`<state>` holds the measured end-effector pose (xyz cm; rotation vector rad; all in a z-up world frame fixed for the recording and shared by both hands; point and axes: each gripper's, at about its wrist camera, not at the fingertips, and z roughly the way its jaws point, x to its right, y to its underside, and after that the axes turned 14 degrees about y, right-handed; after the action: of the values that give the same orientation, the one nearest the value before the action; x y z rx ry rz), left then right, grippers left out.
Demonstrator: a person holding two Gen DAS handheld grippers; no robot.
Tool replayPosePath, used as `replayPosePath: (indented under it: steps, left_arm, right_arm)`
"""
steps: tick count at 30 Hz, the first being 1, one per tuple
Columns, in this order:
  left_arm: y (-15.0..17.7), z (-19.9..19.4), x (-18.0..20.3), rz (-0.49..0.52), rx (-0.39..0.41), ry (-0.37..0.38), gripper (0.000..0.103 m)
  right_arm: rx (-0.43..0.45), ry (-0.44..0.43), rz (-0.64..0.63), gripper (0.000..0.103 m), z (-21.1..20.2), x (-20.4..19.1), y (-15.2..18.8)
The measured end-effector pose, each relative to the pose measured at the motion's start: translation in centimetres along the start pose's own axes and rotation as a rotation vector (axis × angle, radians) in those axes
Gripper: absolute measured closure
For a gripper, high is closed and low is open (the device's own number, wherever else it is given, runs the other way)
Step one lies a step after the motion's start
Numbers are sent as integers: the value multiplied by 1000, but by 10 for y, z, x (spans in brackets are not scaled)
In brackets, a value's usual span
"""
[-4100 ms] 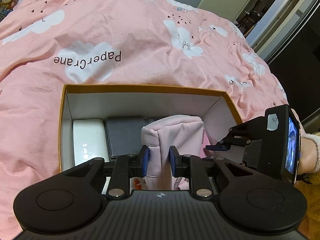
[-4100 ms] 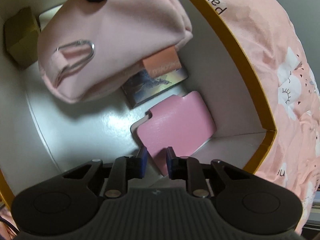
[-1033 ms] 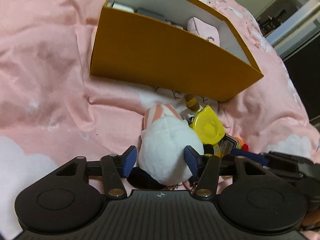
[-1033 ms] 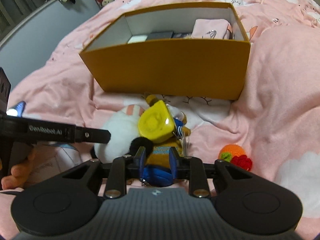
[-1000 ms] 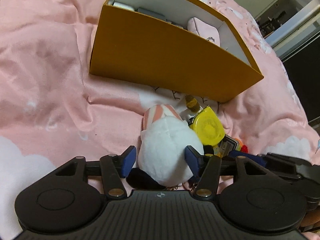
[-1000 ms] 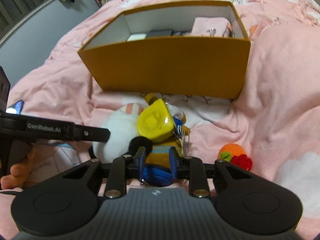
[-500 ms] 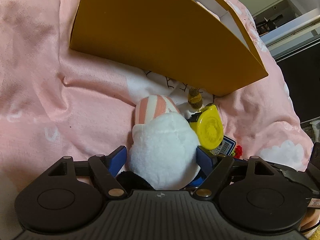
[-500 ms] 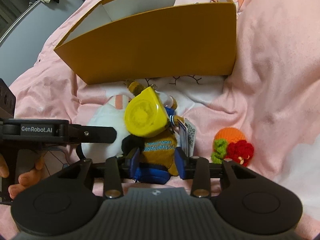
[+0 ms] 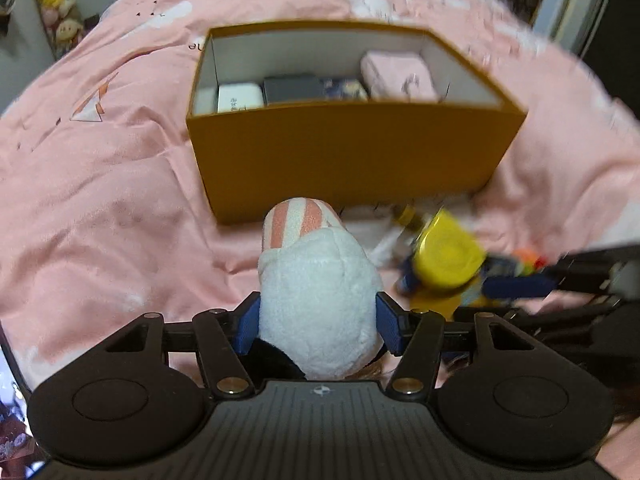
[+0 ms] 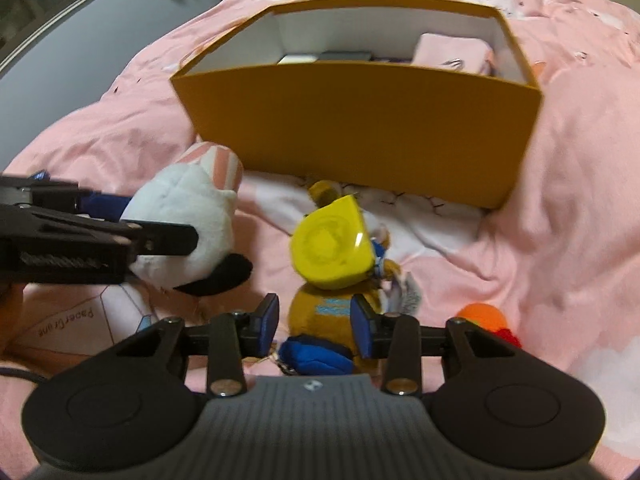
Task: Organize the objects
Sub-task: 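Grasp the white plush with the left tool while the right grasps the duck plush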
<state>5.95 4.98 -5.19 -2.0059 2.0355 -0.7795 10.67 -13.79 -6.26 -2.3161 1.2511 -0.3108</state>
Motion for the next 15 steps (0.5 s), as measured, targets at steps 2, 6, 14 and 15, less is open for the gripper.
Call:
replayPosePath:
  steps: [2, 6, 14, 15]
  left_arm:
    - [3, 13, -3, -11, -44, 1, 33]
    - [4, 14, -9, -33, -32, 24, 32]
    - [-1, -6, -13, -91, 53, 216, 33]
    - [-1, -6, -14, -99, 53, 211, 33]
  right_arm:
    - [-12, -8, 9, 64, 4, 3, 0]
    - [-13, -22, 41, 64, 11, 6, -1]
    - [-37, 74, 101, 73, 20, 15, 0]
    - [-41, 82, 124, 74, 20, 18, 0]
